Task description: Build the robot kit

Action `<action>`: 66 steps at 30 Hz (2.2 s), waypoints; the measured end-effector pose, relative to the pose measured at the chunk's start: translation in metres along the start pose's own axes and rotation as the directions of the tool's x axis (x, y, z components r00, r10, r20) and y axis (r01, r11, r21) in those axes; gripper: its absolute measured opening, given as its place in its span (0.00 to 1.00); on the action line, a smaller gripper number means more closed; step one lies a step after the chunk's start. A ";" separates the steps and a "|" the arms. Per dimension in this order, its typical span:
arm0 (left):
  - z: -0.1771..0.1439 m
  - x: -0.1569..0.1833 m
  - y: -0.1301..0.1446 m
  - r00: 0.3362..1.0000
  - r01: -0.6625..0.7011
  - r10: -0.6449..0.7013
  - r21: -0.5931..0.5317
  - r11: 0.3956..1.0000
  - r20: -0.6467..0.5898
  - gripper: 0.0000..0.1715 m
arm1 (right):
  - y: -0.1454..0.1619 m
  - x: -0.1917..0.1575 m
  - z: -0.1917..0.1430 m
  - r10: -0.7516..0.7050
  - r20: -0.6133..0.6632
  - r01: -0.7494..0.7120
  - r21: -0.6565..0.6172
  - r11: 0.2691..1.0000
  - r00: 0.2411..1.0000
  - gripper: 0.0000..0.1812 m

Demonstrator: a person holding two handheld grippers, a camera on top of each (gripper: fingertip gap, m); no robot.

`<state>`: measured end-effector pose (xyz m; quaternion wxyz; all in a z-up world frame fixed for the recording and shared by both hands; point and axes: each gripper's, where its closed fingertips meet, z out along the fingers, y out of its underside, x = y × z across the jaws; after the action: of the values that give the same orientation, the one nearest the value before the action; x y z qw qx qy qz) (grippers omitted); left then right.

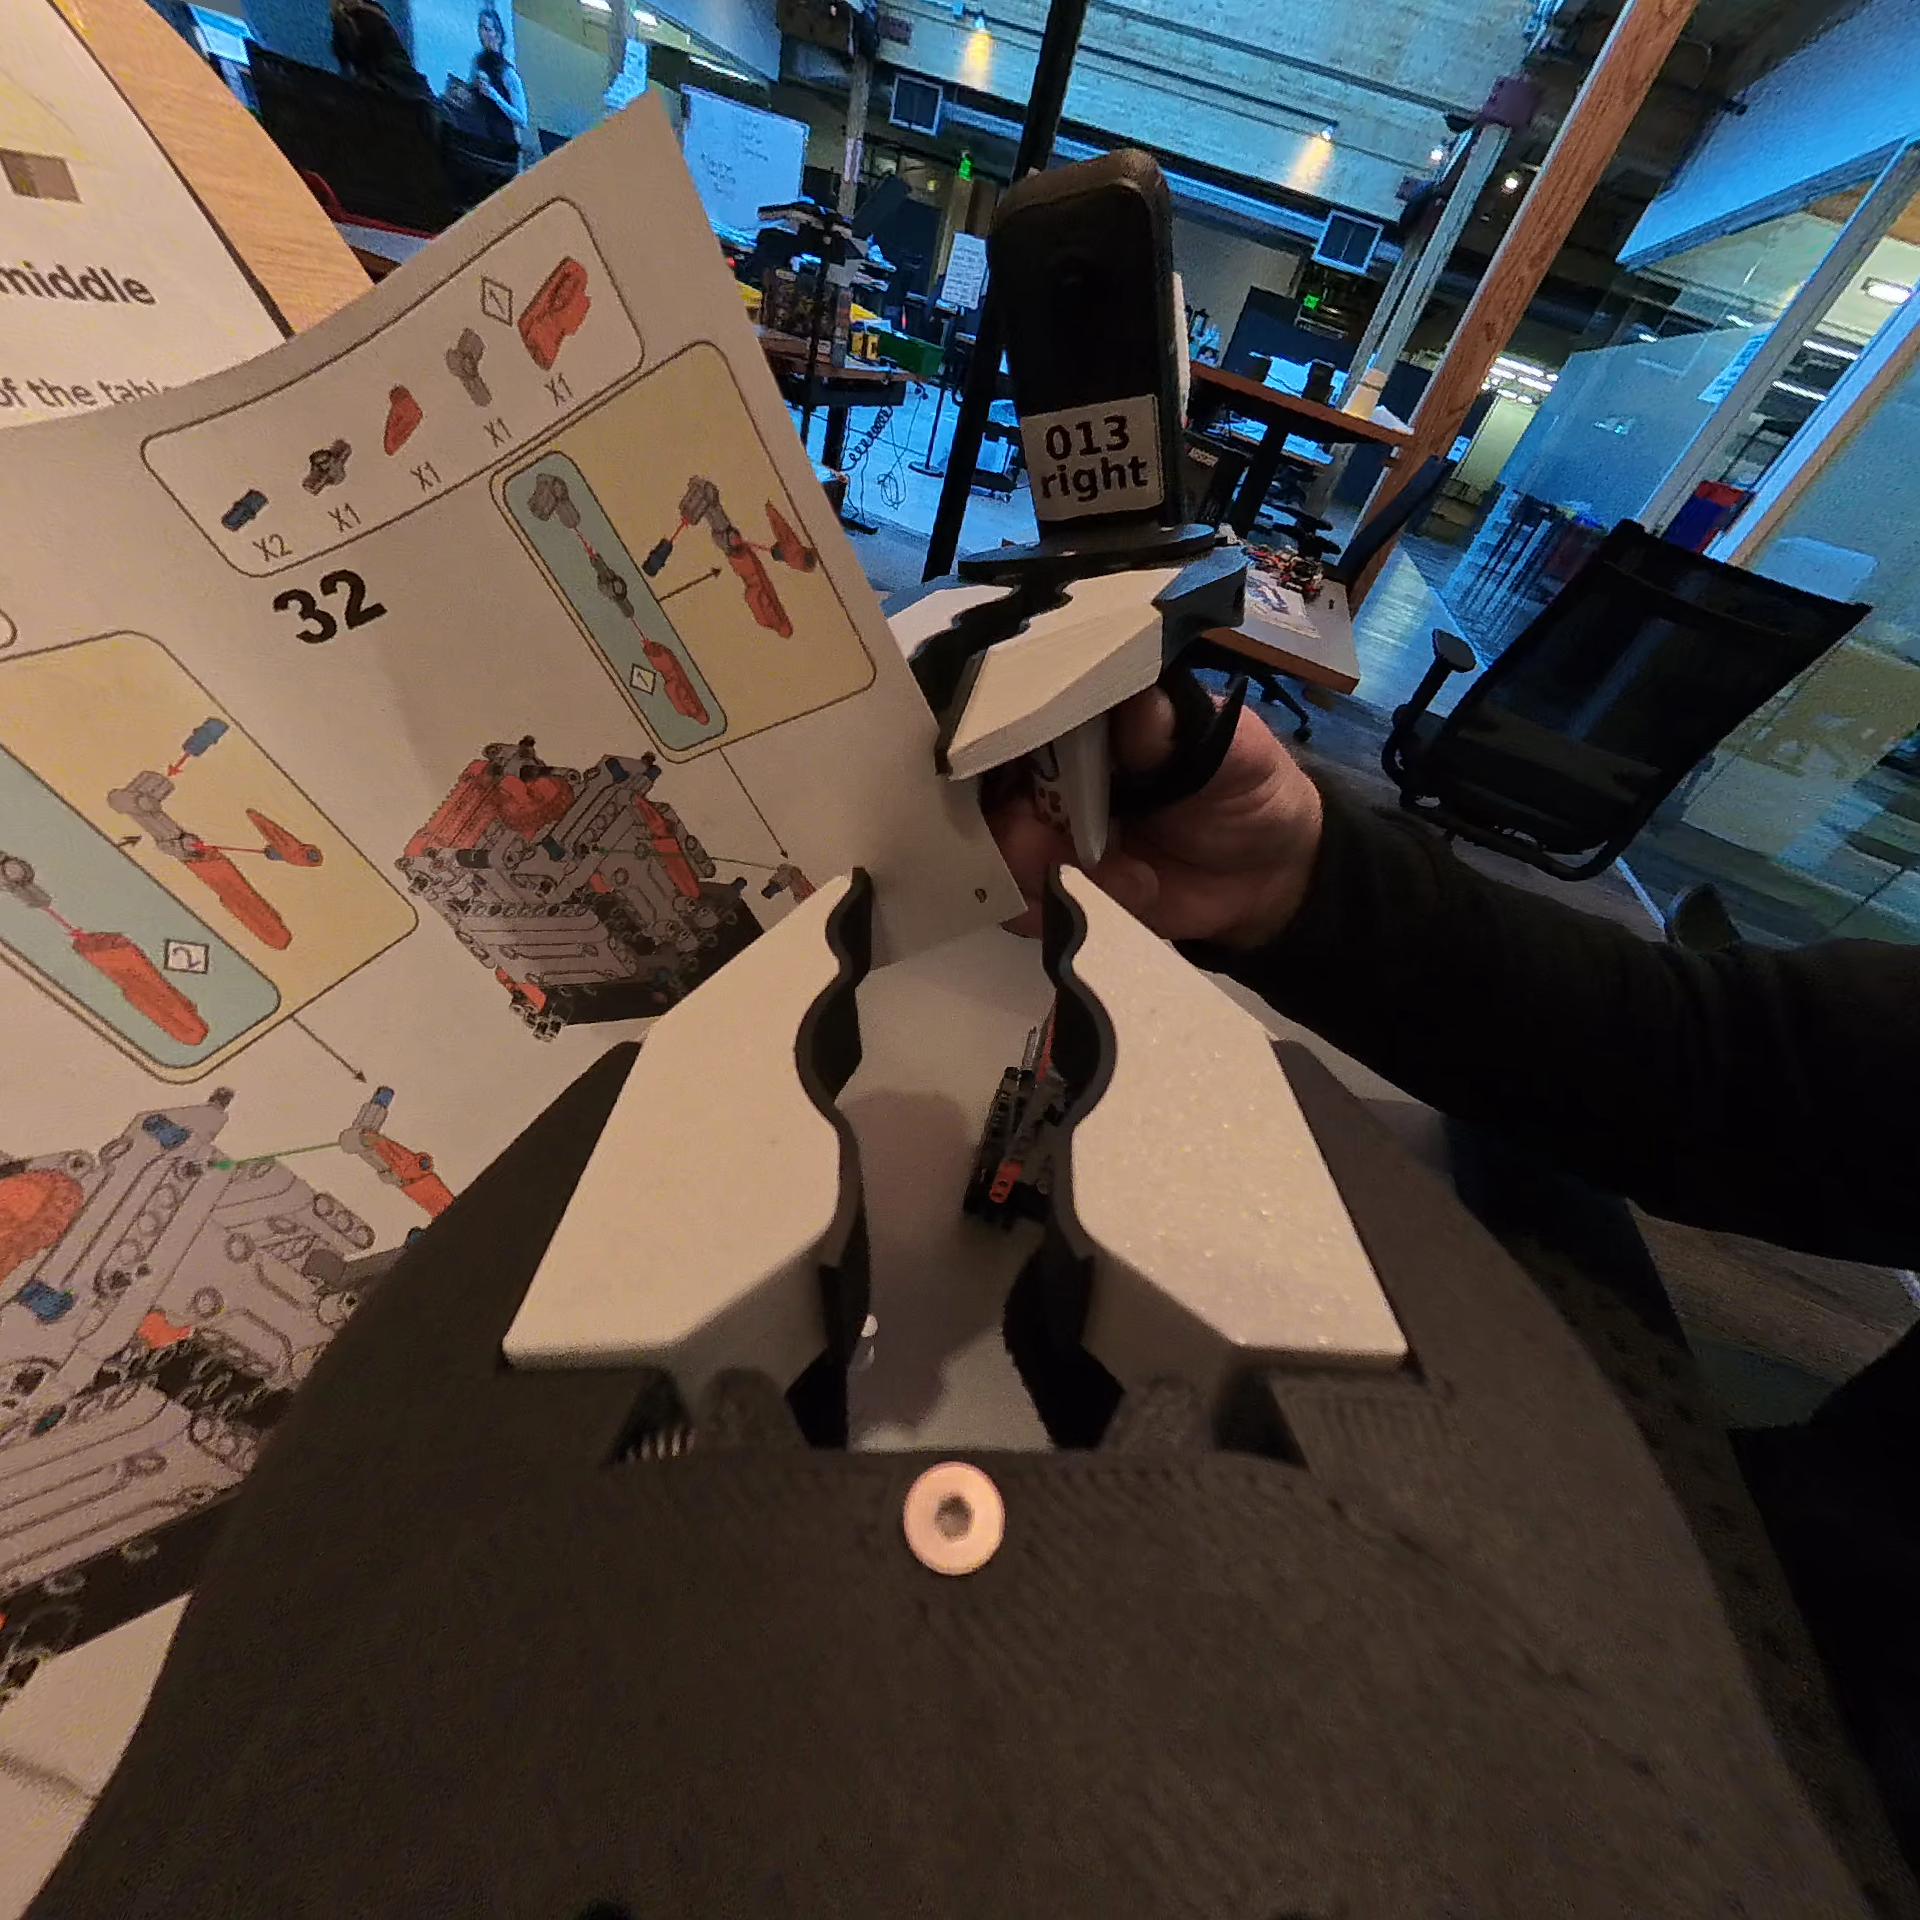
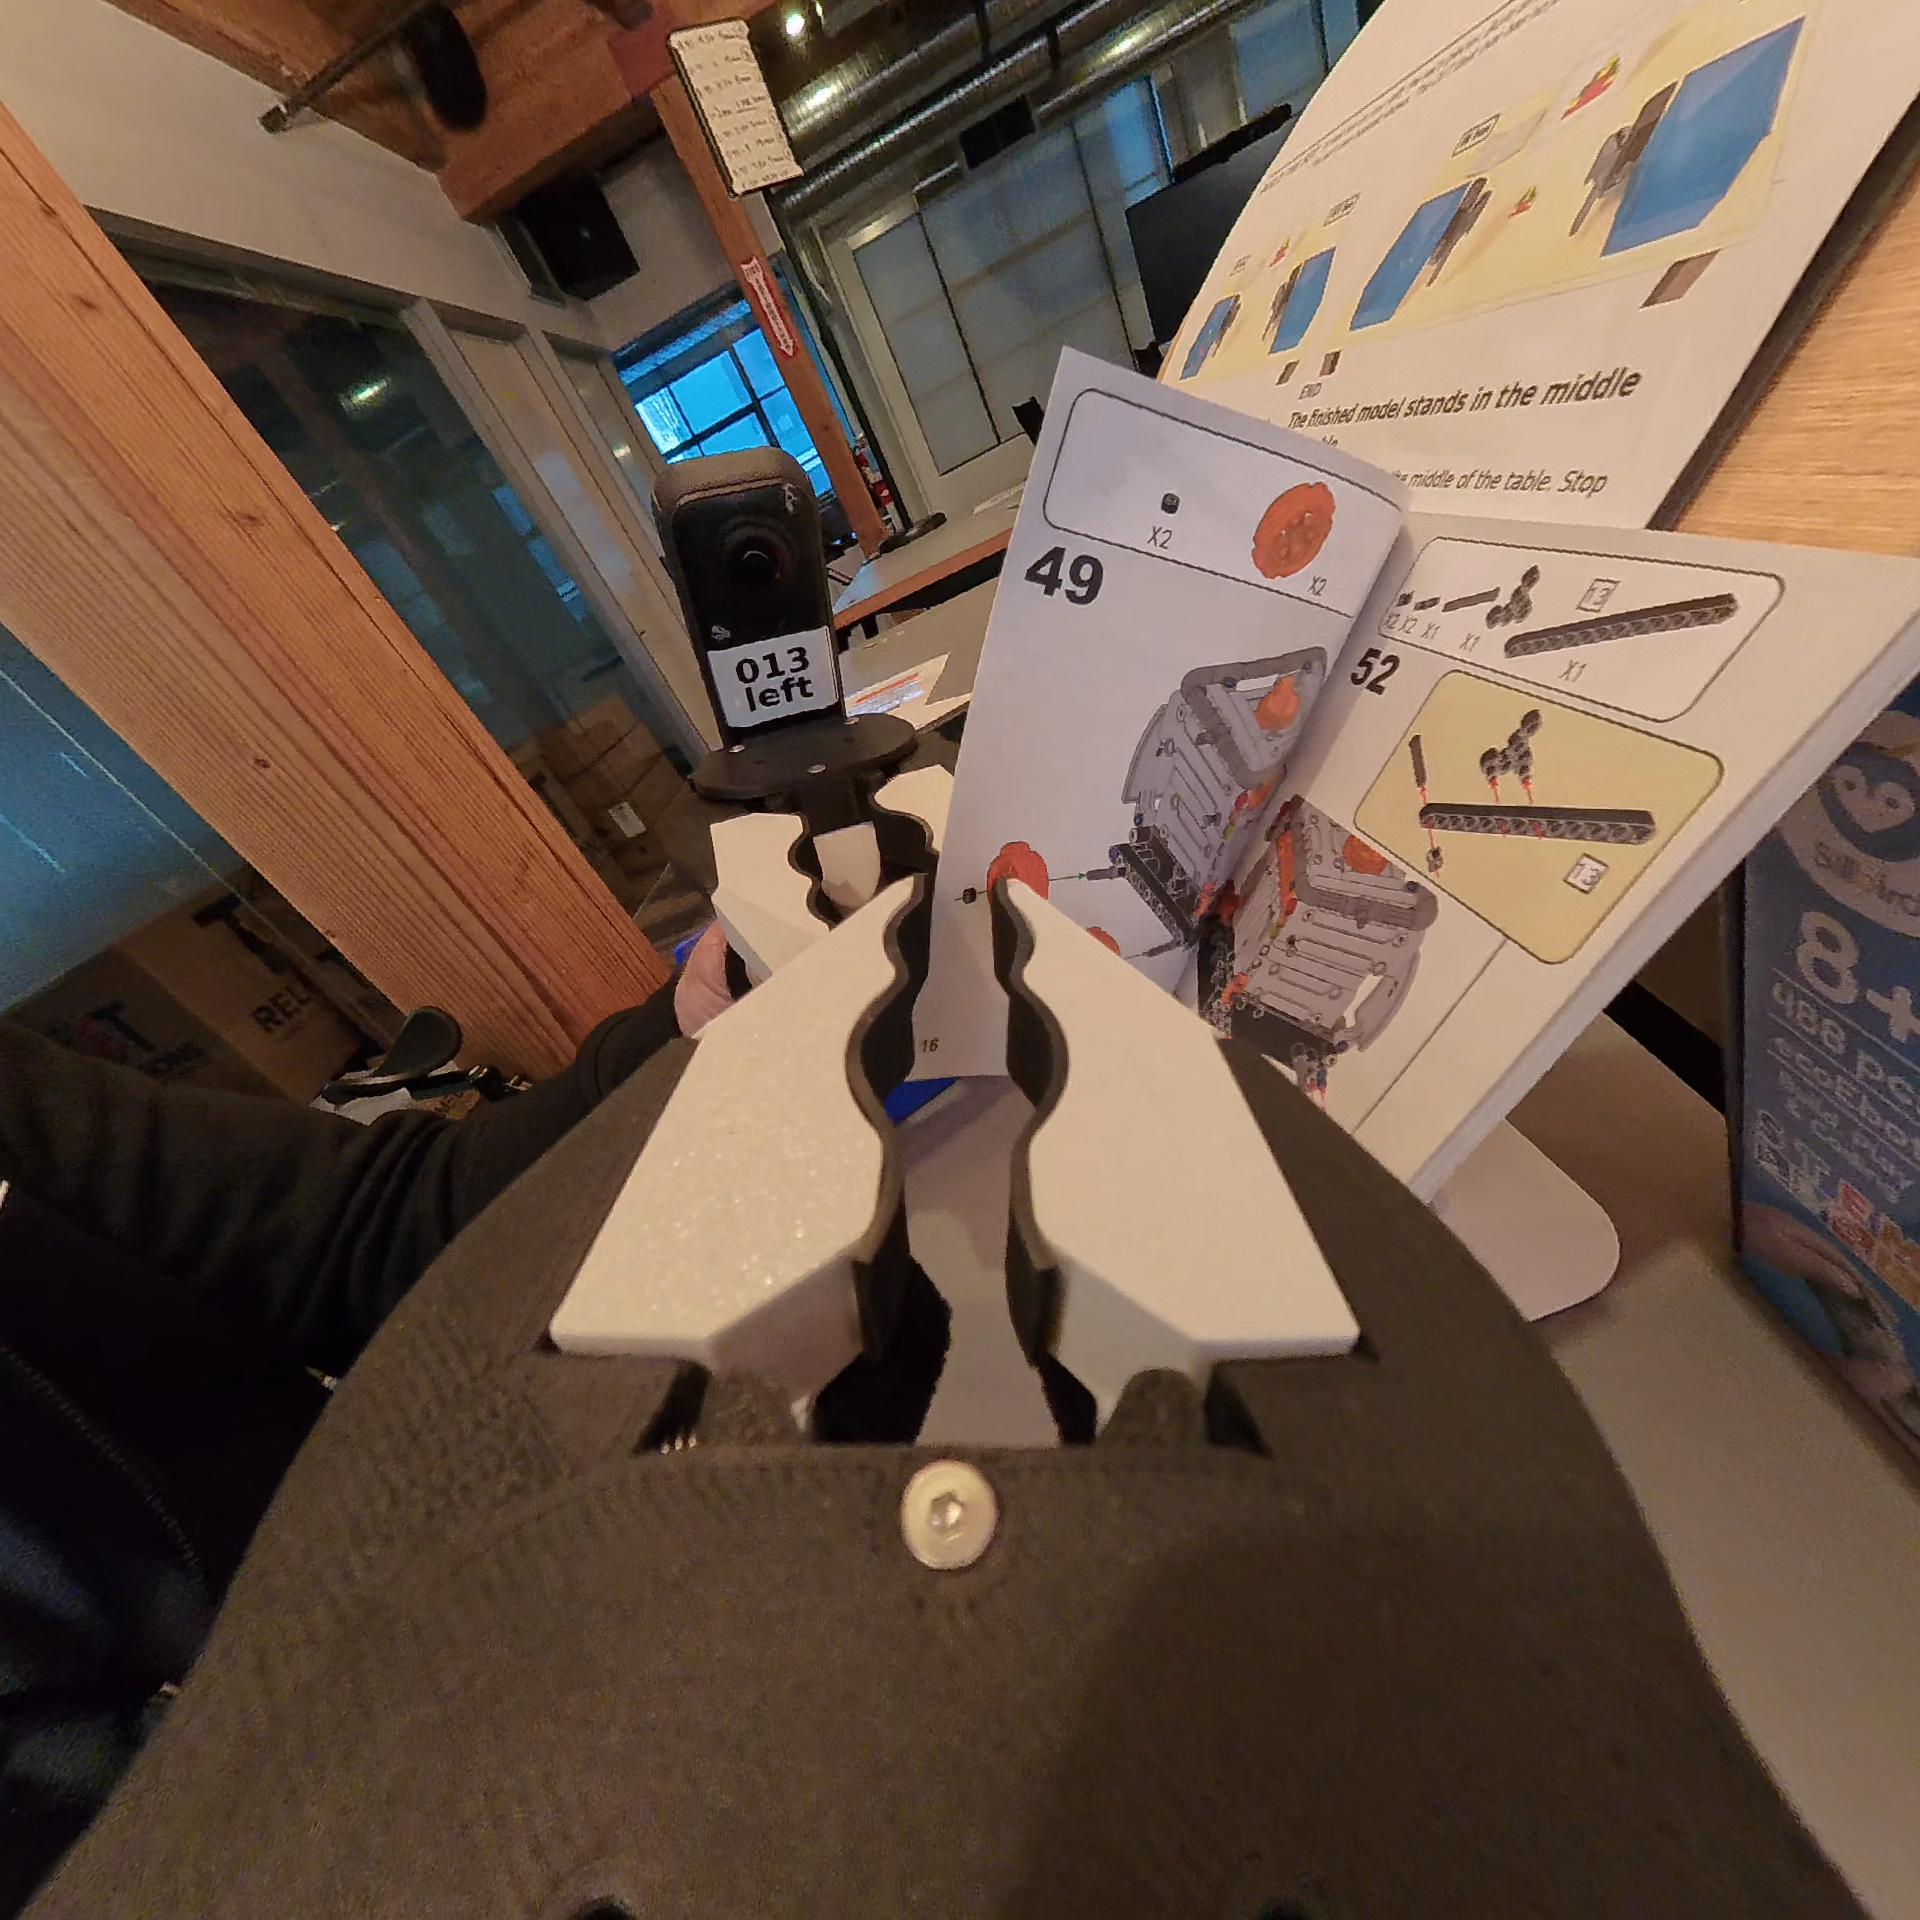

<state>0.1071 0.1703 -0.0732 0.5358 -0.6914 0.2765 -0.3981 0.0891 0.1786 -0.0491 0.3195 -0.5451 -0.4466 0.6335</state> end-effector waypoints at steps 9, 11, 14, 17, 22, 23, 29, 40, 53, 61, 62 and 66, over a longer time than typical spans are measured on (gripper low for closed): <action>-0.008 0.001 -0.007 0.998 0.057 -0.055 0.045 0.997 -0.037 0.19 | -0.004 -0.008 0.009 0.010 0.036 -0.011 0.012 1.000 0.999 0.06; -0.010 0.001 -0.008 0.998 0.057 -0.055 0.049 0.997 -0.037 0.18 | -0.003 -0.008 0.011 0.003 0.029 -0.003 0.009 1.000 1.000 0.03; -0.011 0.002 -0.008 0.998 0.055 -0.053 0.049 0.997 -0.039 0.18 | -0.003 -0.008 0.014 0.000 0.026 -0.001 0.010 1.000 1.000 0.04; -0.012 0.006 -0.010 0.994 0.074 -0.068 0.067 0.995 -0.083 0.15 | -0.004 -0.008 0.013 -0.005 0.018 0.005 0.017 1.000 1.000 0.04; -0.015 0.008 -0.013 0.983 0.124 -0.108 0.106 0.987 -0.148 0.12 | -0.002 -0.007 0.009 -0.032 -0.026 0.031 -0.007 0.999 0.999 0.07; -0.015 0.008 -0.014 0.982 0.130 -0.112 0.109 0.985 -0.154 0.11 | -0.001 -0.005 0.009 -0.035 -0.037 0.035 -0.014 0.999 0.999 0.07; -0.015 0.012 -0.013 0.975 0.145 -0.124 0.103 0.984 -0.184 0.11 | 0.001 -0.003 0.009 -0.034 -0.051 0.033 -0.020 0.999 0.998 0.07; -0.015 0.014 -0.015 0.966 0.167 -0.136 0.124 0.978 -0.222 0.09 | 0.002 -0.007 0.010 0.001 0.005 -0.001 -0.028 1.000 1.000 0.16; -0.012 0.014 -0.014 0.956 0.191 -0.152 0.136 0.972 -0.251 0.07 | 0.004 -0.010 0.009 0.024 0.041 -0.023 -0.026 0.999 0.999 0.18; -0.015 0.015 -0.017 0.943 0.220 -0.168 0.157 0.963 -0.287 0.07 | 0.002 -0.011 0.011 0.070 0.092 -0.070 -0.004 0.998 0.993 0.18; -0.015 0.016 -0.017 0.940 0.224 -0.170 0.161 0.961 -0.295 0.07 | 0.002 -0.012 0.011 0.074 0.100 -0.074 -0.003 0.997 0.992 0.18; -0.017 0.017 -0.019 0.929 0.243 -0.177 0.173 0.955 -0.326 0.05 | 0.001 -0.013 0.012 0.086 0.125 -0.086 -0.001 0.996 0.988 0.18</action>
<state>0.1008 0.1527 -0.0488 0.5103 -0.5862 0.2368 -0.5830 0.0798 0.1636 -0.0448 0.2644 -0.5227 -0.4404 0.6804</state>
